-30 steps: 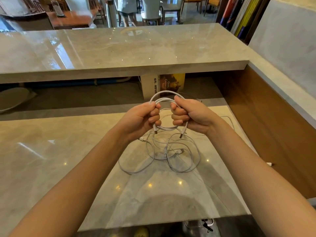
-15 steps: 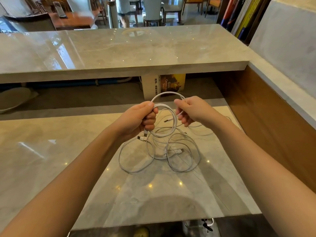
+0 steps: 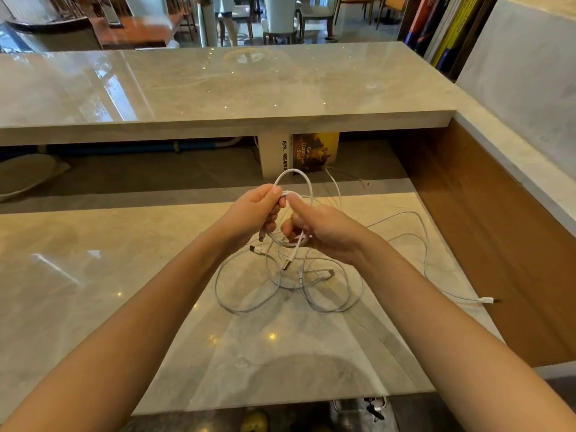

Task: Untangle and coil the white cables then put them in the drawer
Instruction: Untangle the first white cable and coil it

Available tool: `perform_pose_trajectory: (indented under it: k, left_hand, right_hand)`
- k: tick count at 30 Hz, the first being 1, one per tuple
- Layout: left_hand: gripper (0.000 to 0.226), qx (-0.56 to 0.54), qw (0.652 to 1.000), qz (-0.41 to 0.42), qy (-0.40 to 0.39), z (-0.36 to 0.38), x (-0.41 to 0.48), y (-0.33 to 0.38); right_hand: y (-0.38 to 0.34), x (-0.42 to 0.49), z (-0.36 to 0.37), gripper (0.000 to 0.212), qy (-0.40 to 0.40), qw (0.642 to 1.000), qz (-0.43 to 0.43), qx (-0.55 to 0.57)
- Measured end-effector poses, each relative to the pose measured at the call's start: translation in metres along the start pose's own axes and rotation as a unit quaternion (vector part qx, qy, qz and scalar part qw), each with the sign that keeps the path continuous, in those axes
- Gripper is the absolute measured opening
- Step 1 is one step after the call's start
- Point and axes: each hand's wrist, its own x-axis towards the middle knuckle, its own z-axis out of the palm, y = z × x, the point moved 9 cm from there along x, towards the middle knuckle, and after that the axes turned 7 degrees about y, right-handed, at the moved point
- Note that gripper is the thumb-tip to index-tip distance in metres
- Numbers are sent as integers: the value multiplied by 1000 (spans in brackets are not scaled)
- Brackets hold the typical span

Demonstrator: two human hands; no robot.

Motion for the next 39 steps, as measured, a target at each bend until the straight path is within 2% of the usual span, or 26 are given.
perform_pose_trajectory:
  k: [2,5,8,11,13,16,18,23,25,28,32,35,36,37,39]
  left_hand:
    - [31,12,1000,0,11,-2,2,-2]
    - [31,10,1000,-3,17,-4,4,-2]
    - [29,-13,999,12,34,-7,3,3]
    - [29,-36,997,48,46,-6,0,11]
    - [28,-28,994,79,69,-8,-3,16]
    - [28,-1,987,116,114,-16,-4,20]
    - [28,7,983,124,135,-24,-3,19]
    - [28,-23,982,138,131,-38,-2,19]
    - [31,-57,983,133,110,-41,-3,19]
    - [37,-88,986,124,67,-34,-6,19]
    - [32,-72,983,165,44,-20,-18,32]
    - [31,-65,977,203,19,-8,-30,44]
    - [29,-73,976,204,9,-5,-33,46]
    - [28,-90,976,200,0,-1,-34,47]
    - [29,-140,972,189,-17,3,-36,47]
  right_hand:
    - [-2,1,-9,32,67,991,-34,-112]
    - [1,3,-18,6,114,986,-38,-115]
    - [-3,2,-25,13,164,979,-50,-113]
    - [-12,0,-30,8,202,965,-73,-148]
    - [-13,-1,-30,9,188,963,-71,-182]
    - [-3,-2,-27,19,126,984,-19,-123]
    - [-4,-3,-29,26,124,981,-36,-142]
    - [-35,-26,-46,22,156,917,-186,-318]
    - [-48,-43,-63,20,173,890,-230,-353]
    - [-58,-60,-87,19,190,865,-264,-382]
    - [-51,-65,-104,18,206,830,-282,-434]
    - [-44,-62,-97,20,241,743,-316,-539]
    - [-43,-60,-92,19,251,734,-320,-543]
    - [-42,-58,-87,17,258,746,-314,-528]
    - [-39,-53,-74,16,257,796,-289,-466]
